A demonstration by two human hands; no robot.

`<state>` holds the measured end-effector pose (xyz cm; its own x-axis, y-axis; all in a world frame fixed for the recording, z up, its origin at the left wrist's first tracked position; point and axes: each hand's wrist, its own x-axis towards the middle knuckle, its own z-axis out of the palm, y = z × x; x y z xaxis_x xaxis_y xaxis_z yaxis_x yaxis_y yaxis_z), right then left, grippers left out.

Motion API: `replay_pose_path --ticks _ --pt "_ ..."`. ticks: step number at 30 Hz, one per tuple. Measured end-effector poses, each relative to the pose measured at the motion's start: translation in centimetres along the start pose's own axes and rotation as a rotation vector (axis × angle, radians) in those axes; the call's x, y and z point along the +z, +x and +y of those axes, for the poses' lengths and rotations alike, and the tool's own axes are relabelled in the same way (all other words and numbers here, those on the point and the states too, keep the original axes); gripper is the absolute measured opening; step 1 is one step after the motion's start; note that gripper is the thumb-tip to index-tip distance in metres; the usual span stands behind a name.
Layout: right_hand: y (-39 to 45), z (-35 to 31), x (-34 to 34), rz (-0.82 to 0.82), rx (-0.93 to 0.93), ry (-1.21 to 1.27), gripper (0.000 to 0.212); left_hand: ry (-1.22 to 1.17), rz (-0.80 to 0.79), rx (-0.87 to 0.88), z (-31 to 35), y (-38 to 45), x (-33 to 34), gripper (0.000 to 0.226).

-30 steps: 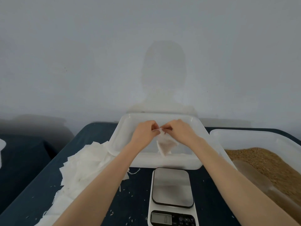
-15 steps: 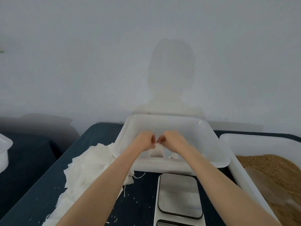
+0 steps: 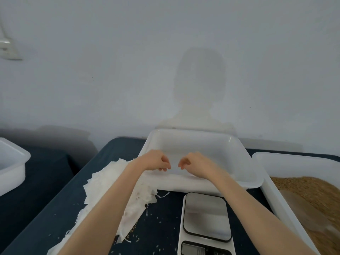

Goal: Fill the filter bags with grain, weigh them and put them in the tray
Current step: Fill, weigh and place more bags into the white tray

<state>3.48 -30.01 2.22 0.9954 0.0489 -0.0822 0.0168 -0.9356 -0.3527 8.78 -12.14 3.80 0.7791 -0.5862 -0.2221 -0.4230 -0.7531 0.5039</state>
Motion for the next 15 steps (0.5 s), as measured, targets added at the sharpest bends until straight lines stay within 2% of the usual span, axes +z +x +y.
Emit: replay_pose_path --ticks 3,5,9,11,13,15 --pt "-1.4 -2.2 1.1 0.162 -0.117 0.002 0.035 0.096 0.227 -0.033 -1.5 -3.4 -0.6 0.012" --pt "-2.2 -3.6 2.1 0.197 -0.188 0.016 0.035 0.182 0.339 -0.087 -2.5 -5.7 -0.1 0.013" --pt "-3.8 -5.9 5.3 0.156 -0.263 0.025 0.031 0.284 0.493 -0.242 -5.6 -9.1 2.5 0.008" --pt "-4.3 -6.6 7.0 0.129 -0.268 0.05 0.029 0.354 0.562 -0.289 -7.3 -9.9 4.1 0.021" --pt "-4.7 -7.2 8.1 0.114 -0.264 0.059 0.029 0.393 0.588 -0.304 -8.6 -10.0 5.3 0.03" --pt "-5.0 -7.5 8.9 0.105 -0.249 0.061 0.029 0.43 0.572 -0.314 -9.3 -9.8 6.1 0.024"
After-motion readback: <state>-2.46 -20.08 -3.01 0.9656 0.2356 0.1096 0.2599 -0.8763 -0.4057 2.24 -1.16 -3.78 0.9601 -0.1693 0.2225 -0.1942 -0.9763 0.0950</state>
